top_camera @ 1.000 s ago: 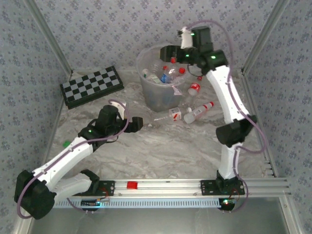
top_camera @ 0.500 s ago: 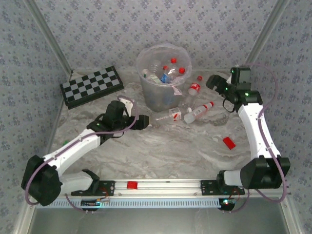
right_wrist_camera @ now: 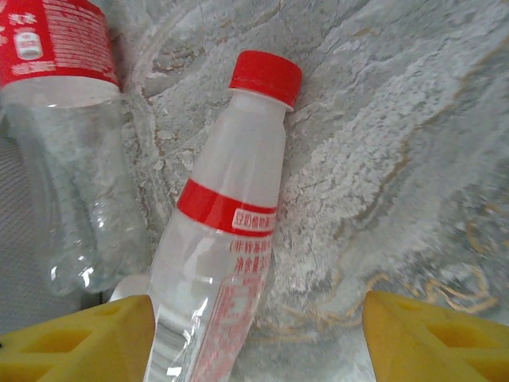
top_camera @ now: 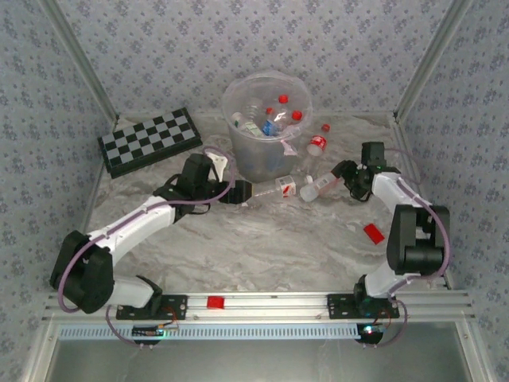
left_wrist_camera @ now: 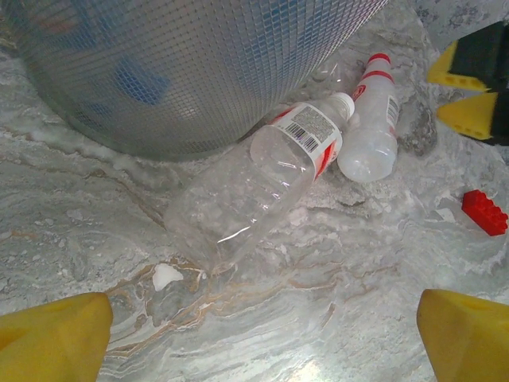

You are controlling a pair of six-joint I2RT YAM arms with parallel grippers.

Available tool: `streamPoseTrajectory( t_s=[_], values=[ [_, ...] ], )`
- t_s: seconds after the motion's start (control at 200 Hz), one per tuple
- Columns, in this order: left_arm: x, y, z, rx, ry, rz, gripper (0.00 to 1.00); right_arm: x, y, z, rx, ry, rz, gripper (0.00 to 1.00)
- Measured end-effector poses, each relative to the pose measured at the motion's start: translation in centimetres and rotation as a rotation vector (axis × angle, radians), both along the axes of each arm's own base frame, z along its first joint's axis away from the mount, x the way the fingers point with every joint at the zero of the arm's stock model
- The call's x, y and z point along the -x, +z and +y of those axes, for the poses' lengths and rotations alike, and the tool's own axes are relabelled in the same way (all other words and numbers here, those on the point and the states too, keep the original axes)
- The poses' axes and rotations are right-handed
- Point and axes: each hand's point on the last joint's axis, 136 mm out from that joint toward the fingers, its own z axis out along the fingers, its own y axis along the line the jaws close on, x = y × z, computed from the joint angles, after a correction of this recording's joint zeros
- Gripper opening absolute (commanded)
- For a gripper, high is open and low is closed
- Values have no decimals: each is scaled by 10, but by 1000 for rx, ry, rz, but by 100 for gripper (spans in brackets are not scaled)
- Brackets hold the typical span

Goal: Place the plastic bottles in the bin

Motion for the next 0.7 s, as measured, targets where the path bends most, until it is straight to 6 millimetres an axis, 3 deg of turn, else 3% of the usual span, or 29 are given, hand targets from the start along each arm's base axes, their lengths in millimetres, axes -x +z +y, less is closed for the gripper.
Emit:
streamPoseTrajectory(
  t_s=[0.18, 0.42, 0.705],
  values=[
    [-1, 1, 1, -5, -1, -7, 99, -15, -26, 10, -40, 3, 42, 72],
    [-6, -10, 4, -14, 10, 19, 99, -29, -26, 37, -79, 40, 10, 68],
    [-6, -16, 3, -16, 12, 39, 99, -30, -25, 41, -103, 22, -3, 54]
  ],
)
